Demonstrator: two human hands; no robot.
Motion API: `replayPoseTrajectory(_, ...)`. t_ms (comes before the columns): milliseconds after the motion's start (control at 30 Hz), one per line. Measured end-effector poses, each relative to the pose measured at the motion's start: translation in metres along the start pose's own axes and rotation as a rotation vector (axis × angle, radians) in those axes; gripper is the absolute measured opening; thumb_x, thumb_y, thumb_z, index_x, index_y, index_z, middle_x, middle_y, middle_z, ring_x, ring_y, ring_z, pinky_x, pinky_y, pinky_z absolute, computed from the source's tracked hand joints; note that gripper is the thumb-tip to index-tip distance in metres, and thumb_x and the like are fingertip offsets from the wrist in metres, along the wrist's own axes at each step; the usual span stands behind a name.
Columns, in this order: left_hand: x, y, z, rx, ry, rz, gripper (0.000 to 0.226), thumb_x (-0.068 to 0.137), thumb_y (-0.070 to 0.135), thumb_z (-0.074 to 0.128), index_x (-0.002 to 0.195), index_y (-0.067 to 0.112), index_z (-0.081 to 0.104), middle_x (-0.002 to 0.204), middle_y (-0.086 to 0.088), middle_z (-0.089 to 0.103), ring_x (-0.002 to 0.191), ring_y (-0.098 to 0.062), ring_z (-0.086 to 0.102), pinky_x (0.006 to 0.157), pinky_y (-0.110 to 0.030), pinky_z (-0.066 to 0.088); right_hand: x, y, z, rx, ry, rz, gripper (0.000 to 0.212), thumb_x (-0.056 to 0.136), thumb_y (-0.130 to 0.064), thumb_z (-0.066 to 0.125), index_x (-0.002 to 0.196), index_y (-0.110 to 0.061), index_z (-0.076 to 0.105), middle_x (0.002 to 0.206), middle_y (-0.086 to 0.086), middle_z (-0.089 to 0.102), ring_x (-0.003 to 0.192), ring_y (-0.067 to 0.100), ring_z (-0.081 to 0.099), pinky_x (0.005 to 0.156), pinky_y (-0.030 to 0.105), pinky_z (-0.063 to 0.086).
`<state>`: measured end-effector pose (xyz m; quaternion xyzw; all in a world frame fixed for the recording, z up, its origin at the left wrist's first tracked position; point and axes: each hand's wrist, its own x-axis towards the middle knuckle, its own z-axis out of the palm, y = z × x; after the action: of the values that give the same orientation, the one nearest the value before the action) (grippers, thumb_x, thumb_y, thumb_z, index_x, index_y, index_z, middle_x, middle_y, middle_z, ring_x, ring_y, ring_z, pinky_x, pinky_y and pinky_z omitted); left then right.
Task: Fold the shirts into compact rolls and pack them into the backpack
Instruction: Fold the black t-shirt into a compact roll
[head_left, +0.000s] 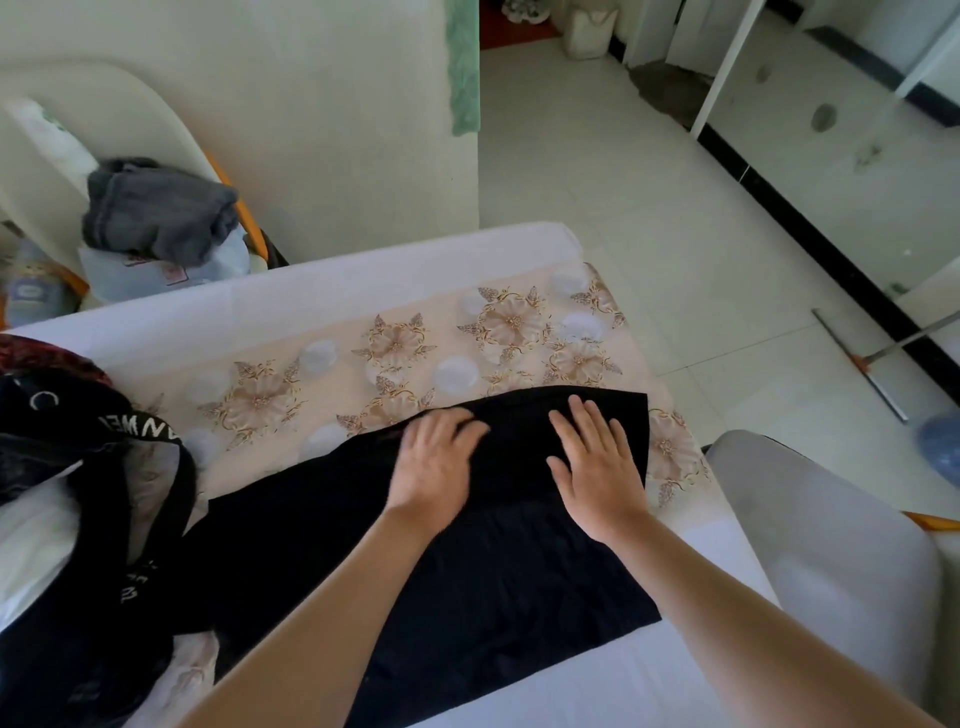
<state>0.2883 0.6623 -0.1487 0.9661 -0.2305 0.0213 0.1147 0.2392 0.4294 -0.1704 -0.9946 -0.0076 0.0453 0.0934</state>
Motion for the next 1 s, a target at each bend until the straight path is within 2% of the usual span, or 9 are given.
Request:
replayPoseTrajectory(67,0.009,0.026,0.007,-0.018,-0.144,0.203,0.06,0.094,0.018,0.053,0.15,0.028,0.035,0.157,-0.004,0.028,0.146,-0.027,0.024,0.117,-0.046,0.026,-0.005,0.012,-0.001,0.074,0.022,0.155,0.064,0.1,-0.05,0.011,0.157,-0.022,0.02,0.167,0.003,0.009,0.154,0.021,0.003,0.124,0.045,0.009)
replayPoseTrajectory(167,0.032,0.052,0.019,0.116,-0.437,0.018,0.058,0.105,0.044,0.022,0.157,0.029,0.003,0.165,-0.004,-0.005,0.151,-0.03,-0.006,0.122,-0.051,0.005,-0.015,0.044,-0.003,-0.005,-0.075,0.22,0.071,0.097,-0.053,0.001,0.159,-0.02,0.011,0.167,0.005,0.001,0.154,0.022,-0.003,0.124,0.047,0.007)
replayPoseTrajectory(233,0.051,0.07,0.016,0.128,-0.402,-0.08,0.055,0.105,0.045,0.02,0.156,0.023,0.017,0.163,-0.009,0.009,0.15,-0.031,0.005,0.121,-0.049,0.008,-0.023,0.065,-0.005,-0.059,-0.088,0.199,0.07,0.099,-0.054,0.014,0.159,-0.019,0.013,0.167,0.009,0.003,0.154,0.027,-0.001,0.123,0.051,0.011)
replayPoseTrajectory(333,0.09,0.1,0.012,0.062,-0.222,0.081,0.044,0.105,0.034,0.03,0.145,0.018,0.035,0.152,-0.006,0.033,0.141,-0.025,0.026,0.117,-0.042,0.023,-0.032,0.08,-0.009,-0.007,-0.073,0.324,0.083,0.095,-0.063,0.027,0.159,-0.015,0.005,0.166,0.009,0.005,0.153,0.03,0.003,0.122,0.052,0.013)
replayPoseTrajectory(533,0.146,0.149,0.029,0.037,-0.461,0.245,0.078,0.096,0.009,0.054,0.156,0.017,0.005,0.156,-0.008,0.027,0.147,-0.032,0.017,0.116,-0.047,0.024,-0.034,0.08,-0.01,0.108,-0.051,0.408,0.088,0.093,-0.062,0.043,0.159,-0.021,0.003,0.167,0.005,0.003,0.154,0.027,0.002,0.123,0.049,0.013)
replayPoseTrajectory(700,0.163,0.159,0.034,0.118,-0.451,0.219,0.042,0.092,0.008,0.051,0.132,0.021,0.054,0.14,-0.008,0.049,0.134,-0.031,0.036,0.108,-0.043,0.034,-0.028,0.075,-0.014,0.218,0.023,0.407,0.089,0.09,-0.053,0.06,0.158,-0.022,0.01,0.166,0.008,0.007,0.153,0.029,0.005,0.124,0.045,0.013)
replayPoseTrajectory(867,0.156,0.141,0.008,-0.278,-0.391,0.146,0.035,0.094,0.016,0.045,0.122,0.028,0.061,0.124,0.006,0.05,0.109,-0.018,0.053,0.087,-0.034,0.048,-0.028,0.077,-0.013,0.269,0.003,0.436,0.065,0.085,-0.055,0.065,0.136,-0.018,0.049,0.166,0.004,0.012,0.152,0.025,0.008,0.122,0.044,0.016)
replayPoseTrajectory(933,0.148,0.13,-0.007,-0.517,-0.346,0.054,0.037,0.088,0.006,0.046,0.096,0.037,0.064,0.114,0.016,0.056,0.105,-0.011,0.057,0.087,-0.029,0.05,-0.029,0.074,-0.019,0.34,0.137,0.395,0.029,0.083,-0.048,0.069,0.091,-0.021,0.063,0.144,0.0,0.051,0.134,0.021,0.043,0.108,0.041,0.035)
replayPoseTrajectory(1000,0.137,0.114,-0.02,-0.635,-0.3,-0.049,0.044,0.081,-0.004,0.046,0.076,0.037,0.062,0.109,0.019,0.063,0.104,-0.009,0.061,0.086,-0.027,0.052,-0.032,0.065,-0.029,0.377,0.256,0.34,0.041,0.085,-0.042,0.07,0.062,-0.023,0.041,0.071,-0.009,0.059,0.068,0.009,0.055,0.071,0.031,0.041)
